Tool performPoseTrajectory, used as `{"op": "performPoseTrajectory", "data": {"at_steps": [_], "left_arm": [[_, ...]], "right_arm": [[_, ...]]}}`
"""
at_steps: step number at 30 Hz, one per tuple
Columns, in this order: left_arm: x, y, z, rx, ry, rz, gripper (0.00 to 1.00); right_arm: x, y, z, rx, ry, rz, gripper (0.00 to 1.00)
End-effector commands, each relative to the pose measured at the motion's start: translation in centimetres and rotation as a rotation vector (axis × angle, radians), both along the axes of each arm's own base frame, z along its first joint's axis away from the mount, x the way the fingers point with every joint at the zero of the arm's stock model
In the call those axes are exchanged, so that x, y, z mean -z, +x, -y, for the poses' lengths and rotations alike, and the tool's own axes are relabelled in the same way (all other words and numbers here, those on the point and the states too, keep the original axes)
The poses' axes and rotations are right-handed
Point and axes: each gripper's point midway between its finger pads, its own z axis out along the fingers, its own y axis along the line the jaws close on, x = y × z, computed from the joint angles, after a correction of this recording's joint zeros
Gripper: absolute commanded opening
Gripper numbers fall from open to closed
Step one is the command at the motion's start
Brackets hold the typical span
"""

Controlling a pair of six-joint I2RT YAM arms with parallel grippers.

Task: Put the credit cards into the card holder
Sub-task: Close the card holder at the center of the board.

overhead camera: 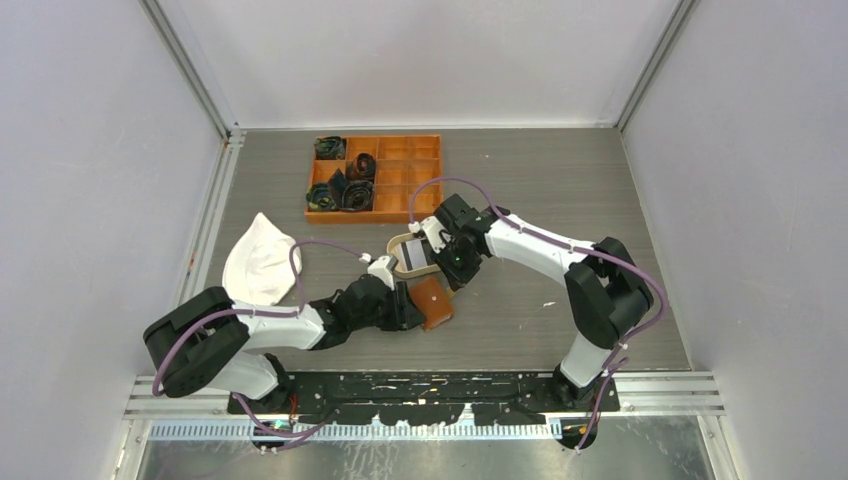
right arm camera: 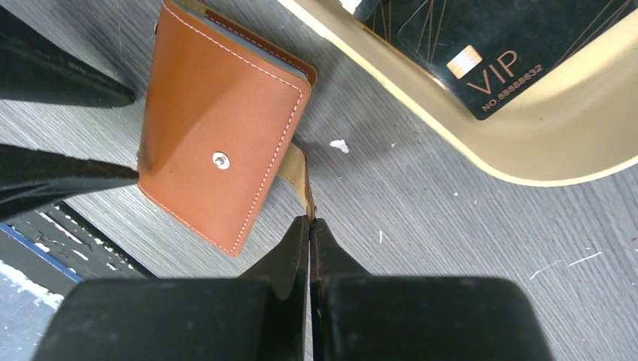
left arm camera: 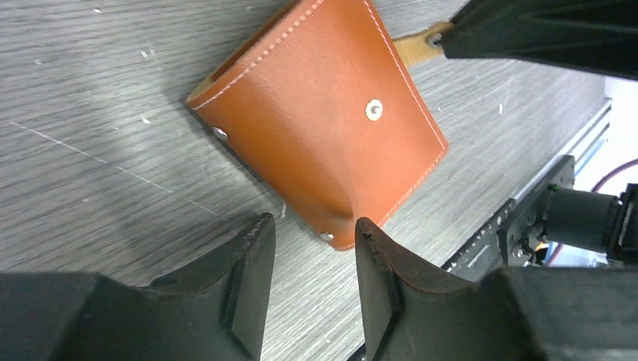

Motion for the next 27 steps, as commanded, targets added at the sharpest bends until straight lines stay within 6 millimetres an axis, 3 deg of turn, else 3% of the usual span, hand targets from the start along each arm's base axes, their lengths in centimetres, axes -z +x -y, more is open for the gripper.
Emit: {"op": "performPoseTrajectory", "data": {"at_steps": [1,7,18,21,27], "left_arm": [[-2.3,-0.2,1.8,0.070,-0.107,0.052,0.45],[-4.2,0.0,1.7,0.072,-0.155,0.117,0.46],[-7.6,2.1,-1.4,-0.007,-0.098,0.323,0.39],[-7.8,3.0,-1.4,-0.016,-0.088,0.336,0.31],[-7.2,4.5,-0.1,-0.003,-0.107,0.306,0.24]], "right_arm": [[-2.1,1.3,-0.9,-0.035,0.048,0.048,0.01],[-2.9,2.1,-1.2,-0.098,0.059,0.077,0.01],[-3.4,1.8,-3.4,-0.181,0.117,-0.021,0.01],[-3.3,1.7,-3.8,-0.184,0.124,-0.047,0.01],[-2.8,1.2,-4.4,-0.174,0.148,-0.096,0.03]]}}
